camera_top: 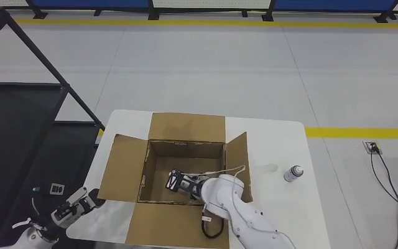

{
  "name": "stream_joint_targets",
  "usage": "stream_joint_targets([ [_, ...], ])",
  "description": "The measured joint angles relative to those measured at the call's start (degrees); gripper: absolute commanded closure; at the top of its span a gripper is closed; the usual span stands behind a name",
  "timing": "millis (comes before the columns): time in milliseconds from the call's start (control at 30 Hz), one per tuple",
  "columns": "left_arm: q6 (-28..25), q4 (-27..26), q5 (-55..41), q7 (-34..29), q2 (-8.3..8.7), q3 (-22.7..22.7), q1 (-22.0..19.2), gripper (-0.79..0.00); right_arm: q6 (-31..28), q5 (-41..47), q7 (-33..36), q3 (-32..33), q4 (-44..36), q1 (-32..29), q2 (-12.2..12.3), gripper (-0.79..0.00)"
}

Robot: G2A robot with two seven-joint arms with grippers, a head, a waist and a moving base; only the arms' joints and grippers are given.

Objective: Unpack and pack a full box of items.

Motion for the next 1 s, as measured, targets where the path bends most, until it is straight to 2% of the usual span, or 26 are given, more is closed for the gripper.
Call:
stream_joint_targets([
  [233,-0.04,-0.62,0.40,0.50,-0.08,-0.11,0.45,-0.785,0.75,-0.85,-0.40,0.29,-0.98,-0.03,0.15,0.000],
  [533,-0.20,-1.76,1.10,1.21,-0.20,-0.23,1.27,-0.785,0.21,-5.13,-12.36,3.51,-7.09,-5.87,1.87,0.000],
  [633,-0.29,-2.02,1.12,1.32,-0.24,-0.35,1.65,-0.785,3.24,-6.95,-22.01,6.71,-10.96,-10.71,2.92,0.000],
  [800,-0.65,-3.01,2.45,1.71,-0.34,0.06,2.20,-0.785,5.14,-13.35,-40.16,11.51,-17.64,-20.87,5.07,0.000],
  [1000,-1.60,-4.68,3.69,2.68,-0.52,0.30,3.60,-0.785,8.00,-19.85,-56.78,14.72,-23.45,-30.51,6.90,0.000],
])
